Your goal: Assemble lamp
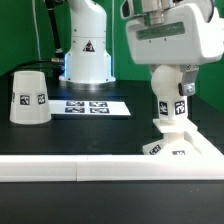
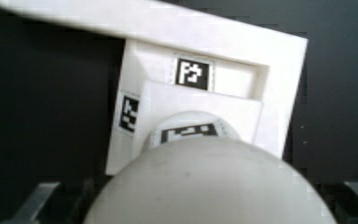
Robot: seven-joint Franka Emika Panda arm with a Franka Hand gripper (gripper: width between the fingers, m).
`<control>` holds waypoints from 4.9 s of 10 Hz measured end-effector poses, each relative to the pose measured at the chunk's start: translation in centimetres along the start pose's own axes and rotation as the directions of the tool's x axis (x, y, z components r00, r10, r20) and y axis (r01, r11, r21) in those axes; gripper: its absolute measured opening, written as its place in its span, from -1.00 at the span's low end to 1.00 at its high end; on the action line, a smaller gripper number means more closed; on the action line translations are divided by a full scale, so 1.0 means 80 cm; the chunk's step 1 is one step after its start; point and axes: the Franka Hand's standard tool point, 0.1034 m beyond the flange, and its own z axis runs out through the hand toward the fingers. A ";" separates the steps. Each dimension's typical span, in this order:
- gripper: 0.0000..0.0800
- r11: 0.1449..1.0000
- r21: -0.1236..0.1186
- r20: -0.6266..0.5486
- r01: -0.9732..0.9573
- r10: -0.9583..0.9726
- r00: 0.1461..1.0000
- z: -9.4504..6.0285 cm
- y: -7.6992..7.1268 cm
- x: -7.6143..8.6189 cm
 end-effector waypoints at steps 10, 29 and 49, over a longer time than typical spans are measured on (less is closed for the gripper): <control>0.75 0.890 0.016 0.014 0.455 -0.455 0.890 -0.014 -0.006 -0.007; 0.75 -0.813 -0.005 0.189 0.583 -0.573 -0.797 -0.001 -0.014 -0.013; 0.45 -0.371 -0.141 0.087 0.918 -0.928 -0.362 -0.004 -0.018 0.012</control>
Offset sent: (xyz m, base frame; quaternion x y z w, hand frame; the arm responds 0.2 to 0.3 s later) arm 0.0000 0.0000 0.0000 0.0000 0.0000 0.1296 0.9916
